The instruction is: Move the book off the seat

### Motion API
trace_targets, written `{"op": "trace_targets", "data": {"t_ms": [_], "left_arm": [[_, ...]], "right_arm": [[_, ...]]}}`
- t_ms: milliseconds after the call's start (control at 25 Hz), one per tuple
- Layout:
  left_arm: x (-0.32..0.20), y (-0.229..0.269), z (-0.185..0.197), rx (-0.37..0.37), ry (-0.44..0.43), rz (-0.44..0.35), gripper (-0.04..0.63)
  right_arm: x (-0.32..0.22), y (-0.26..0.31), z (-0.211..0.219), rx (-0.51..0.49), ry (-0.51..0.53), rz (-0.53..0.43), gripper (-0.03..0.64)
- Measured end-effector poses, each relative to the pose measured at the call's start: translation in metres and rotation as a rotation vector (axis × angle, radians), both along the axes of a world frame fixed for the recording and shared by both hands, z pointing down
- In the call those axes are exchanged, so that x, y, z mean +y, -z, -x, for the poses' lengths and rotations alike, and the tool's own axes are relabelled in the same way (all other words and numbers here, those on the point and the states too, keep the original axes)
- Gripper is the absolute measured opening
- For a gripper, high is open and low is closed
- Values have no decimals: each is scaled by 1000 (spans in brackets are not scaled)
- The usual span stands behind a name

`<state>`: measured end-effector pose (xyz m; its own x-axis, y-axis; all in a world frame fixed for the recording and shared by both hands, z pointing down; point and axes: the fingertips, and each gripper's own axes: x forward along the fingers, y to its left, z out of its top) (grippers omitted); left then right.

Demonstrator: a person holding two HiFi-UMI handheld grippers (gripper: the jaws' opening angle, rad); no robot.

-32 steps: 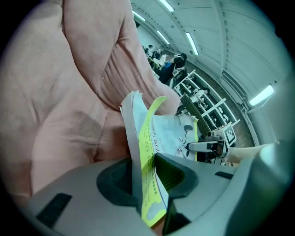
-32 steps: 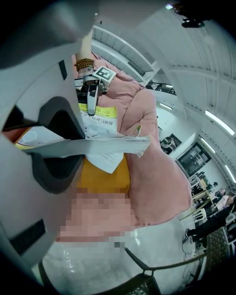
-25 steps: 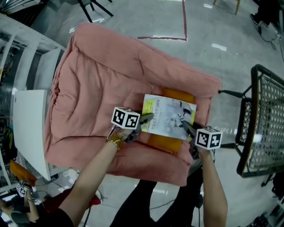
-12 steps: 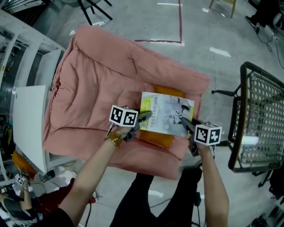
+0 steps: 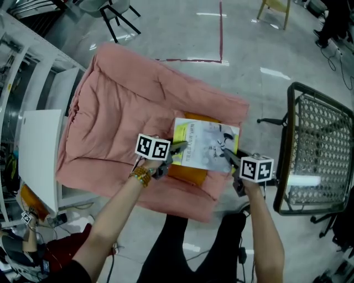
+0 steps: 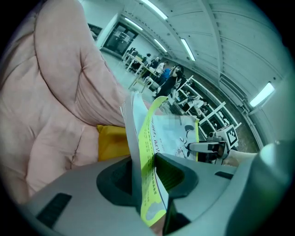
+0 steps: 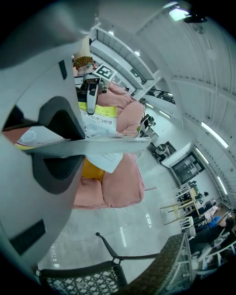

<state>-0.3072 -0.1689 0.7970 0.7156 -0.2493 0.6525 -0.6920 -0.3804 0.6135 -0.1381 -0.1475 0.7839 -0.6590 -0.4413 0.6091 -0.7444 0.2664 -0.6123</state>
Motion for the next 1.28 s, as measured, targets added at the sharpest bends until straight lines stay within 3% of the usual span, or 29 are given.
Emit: {"op": "trace_targets", "data": {"t_ms": [1280], "left_arm": [[-12,127,-138,-17,-29,-11,124]], "right_arm": [[-9,122,-138,-20,-15,-28,103]]}}
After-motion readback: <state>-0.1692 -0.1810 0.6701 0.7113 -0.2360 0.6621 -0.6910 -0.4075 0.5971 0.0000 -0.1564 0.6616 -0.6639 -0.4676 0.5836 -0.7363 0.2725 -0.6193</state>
